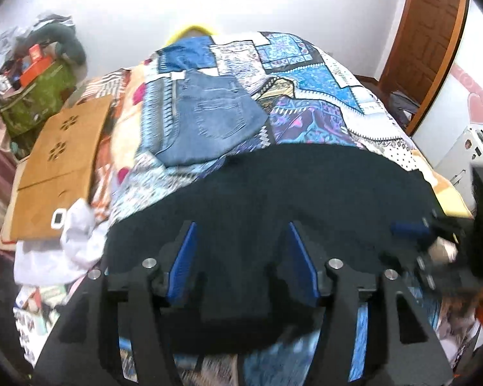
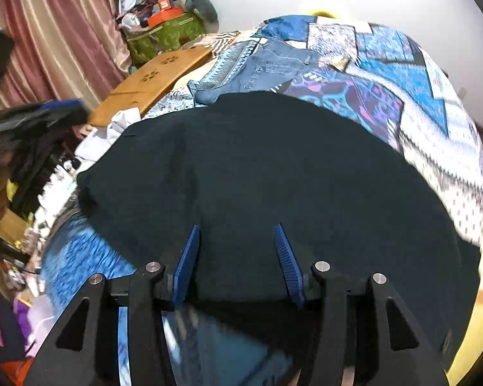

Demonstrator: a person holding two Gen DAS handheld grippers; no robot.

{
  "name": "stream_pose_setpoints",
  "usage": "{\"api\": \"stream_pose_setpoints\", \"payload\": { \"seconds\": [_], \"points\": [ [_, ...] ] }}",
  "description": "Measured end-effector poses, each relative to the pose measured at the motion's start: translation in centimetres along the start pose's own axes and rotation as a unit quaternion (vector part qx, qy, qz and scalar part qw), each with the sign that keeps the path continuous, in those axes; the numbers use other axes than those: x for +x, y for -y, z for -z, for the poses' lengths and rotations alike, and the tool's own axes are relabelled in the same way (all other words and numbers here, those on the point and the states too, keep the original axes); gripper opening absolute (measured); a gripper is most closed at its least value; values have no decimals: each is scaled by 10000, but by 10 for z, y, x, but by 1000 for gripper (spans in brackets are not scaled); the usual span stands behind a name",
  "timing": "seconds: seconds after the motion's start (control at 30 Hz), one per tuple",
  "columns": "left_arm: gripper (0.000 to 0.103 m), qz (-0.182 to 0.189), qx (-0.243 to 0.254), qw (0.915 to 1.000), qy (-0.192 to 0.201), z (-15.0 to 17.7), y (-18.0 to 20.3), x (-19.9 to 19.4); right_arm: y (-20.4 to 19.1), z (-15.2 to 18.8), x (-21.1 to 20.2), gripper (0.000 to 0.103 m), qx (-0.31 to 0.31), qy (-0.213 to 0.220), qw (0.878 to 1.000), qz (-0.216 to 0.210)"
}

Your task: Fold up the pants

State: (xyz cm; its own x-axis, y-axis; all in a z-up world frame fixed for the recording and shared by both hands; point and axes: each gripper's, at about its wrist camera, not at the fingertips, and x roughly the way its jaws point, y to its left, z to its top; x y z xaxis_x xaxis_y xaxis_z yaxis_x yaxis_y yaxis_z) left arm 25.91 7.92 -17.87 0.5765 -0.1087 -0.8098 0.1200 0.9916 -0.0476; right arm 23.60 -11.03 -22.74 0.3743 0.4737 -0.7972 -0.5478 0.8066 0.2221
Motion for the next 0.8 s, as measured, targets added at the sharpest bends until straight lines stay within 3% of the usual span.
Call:
{"api": "stream_pose_setpoints", "payload": {
  "seconds": [0.17,0.27,0.37,0.43,0.67,0.8],
  "points": [
    [61,28,98,9986,-513,-10,24,56,10,14,-28,45,176,38,9998,-129],
    [62,23,233,9963,-825,10,39,77,37,18,-61,45,475,462,9978,15],
    [73,-243,293,9977,-560,24,45,70,83,23,-92,45,1002,803,9908,426],
    [73,-182,255,9978,-582,29,43,66,113,29,-104,46,1297,890,9844,790],
    [79,-42,-52,9978,-667,45,38,59,205,75,-110,48,2445,707,9549,1528],
    [79,-15,-256,9973,-687,51,37,56,226,89,-85,48,2723,400,9507,1427]
  ]
}}
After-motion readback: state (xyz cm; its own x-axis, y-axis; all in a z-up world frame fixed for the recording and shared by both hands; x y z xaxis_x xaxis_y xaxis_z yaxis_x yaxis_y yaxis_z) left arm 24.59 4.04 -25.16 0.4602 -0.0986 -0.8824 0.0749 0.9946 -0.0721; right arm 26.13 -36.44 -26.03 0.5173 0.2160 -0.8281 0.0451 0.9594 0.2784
